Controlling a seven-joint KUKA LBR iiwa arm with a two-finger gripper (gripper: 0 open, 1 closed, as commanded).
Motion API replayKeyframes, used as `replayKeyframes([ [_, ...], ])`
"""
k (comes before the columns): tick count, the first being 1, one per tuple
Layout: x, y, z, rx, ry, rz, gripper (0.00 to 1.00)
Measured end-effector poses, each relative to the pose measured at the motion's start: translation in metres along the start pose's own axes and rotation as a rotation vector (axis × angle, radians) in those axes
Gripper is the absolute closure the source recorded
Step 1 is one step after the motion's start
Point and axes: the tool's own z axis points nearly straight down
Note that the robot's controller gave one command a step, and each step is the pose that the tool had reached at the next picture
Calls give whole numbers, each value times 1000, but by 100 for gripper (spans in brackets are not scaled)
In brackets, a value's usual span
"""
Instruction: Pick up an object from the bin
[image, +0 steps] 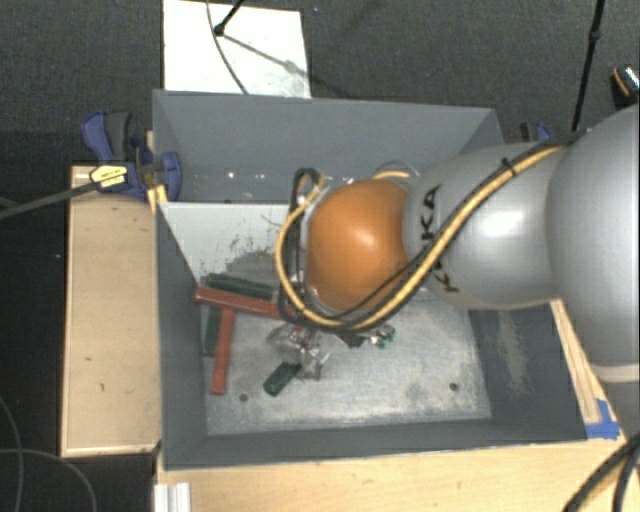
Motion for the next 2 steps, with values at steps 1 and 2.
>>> replayKeyframes([
  [1, -2, -1, -34, 0, 0, 11, 100],
  [2, -3, -1, -55, 0, 0, 20, 100],
])
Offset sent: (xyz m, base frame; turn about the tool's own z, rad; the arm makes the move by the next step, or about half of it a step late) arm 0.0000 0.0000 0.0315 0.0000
